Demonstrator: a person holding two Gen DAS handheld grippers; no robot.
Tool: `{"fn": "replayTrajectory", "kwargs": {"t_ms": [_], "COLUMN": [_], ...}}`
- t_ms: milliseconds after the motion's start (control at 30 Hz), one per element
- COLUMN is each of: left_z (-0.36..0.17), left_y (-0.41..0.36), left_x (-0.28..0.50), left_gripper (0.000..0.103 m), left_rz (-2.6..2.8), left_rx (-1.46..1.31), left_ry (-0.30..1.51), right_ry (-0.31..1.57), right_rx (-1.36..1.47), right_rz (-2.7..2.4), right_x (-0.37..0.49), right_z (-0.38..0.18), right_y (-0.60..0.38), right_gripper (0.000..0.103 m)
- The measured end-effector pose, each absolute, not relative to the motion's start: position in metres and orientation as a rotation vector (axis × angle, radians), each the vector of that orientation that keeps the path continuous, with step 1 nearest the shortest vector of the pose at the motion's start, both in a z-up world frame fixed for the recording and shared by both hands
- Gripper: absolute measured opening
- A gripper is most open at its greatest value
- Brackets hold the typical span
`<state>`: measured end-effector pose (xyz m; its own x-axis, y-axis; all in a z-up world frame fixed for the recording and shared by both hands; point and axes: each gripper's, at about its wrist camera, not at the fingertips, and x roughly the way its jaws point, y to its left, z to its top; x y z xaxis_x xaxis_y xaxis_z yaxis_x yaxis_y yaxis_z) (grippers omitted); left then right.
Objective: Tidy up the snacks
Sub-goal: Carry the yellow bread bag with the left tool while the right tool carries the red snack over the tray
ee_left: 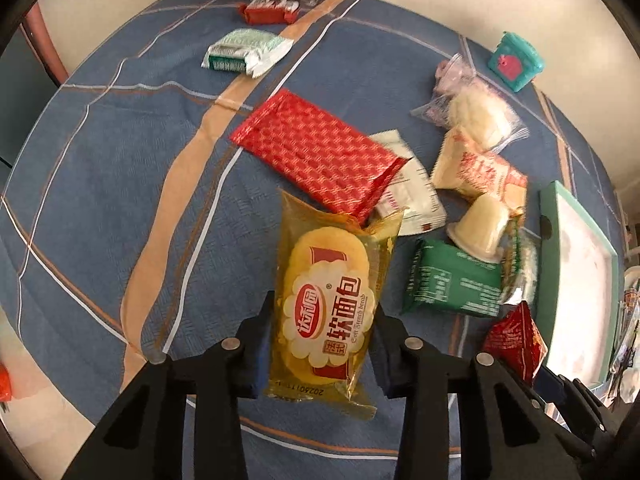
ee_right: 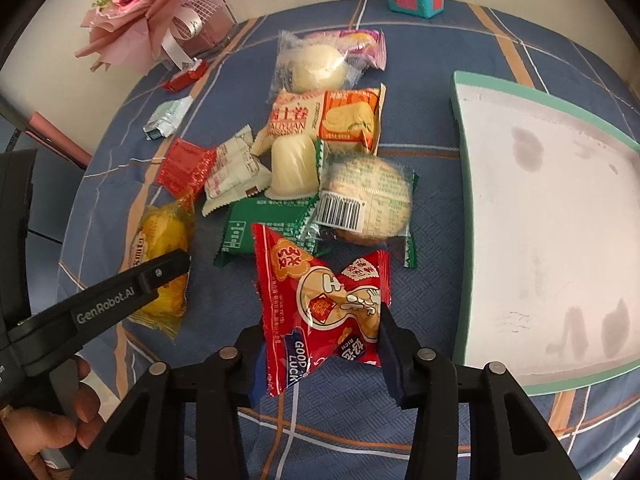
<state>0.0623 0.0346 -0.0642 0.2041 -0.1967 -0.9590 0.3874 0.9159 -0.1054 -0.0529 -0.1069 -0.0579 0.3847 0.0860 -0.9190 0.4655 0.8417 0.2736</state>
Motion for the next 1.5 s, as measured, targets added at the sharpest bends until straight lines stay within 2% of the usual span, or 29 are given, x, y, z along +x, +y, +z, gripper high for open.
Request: {"fn": "replayTrajectory", "kwargs": {"t_ms": [333,600,1000,1500], "left_z": [-0.013,0.0,0.019,-0.008], "left_y": [0.033,0.02,-0.073,-0.19], "left_x": [0.049,0.048,0.022,-0.004], "left_gripper": [0.041,0.041,0.041,0.042], "left_rz": [-0.441,-0.458,-0.601,-0.745], "left_rx": [0.14,0.117,0.235,0.375], "left_ry": [1.188,1.169,1.128,1.134], "right_ry": [1.043,1.018,0.96,0.971], "right_rx": [0.575,0.576,0.676,0.695], "right_rz": [-0.24,-0.319,-0.551,-0.812], "right_x": [-0.065,-0.069,-0.092,-0.117], "right_z": [-0.023,-0.015,-0.013,-0.027], "right_y": [-0.116,-0.137,-0.22,-0.308], "right_gripper": [0.047,0.047,0.047,0.048]}}
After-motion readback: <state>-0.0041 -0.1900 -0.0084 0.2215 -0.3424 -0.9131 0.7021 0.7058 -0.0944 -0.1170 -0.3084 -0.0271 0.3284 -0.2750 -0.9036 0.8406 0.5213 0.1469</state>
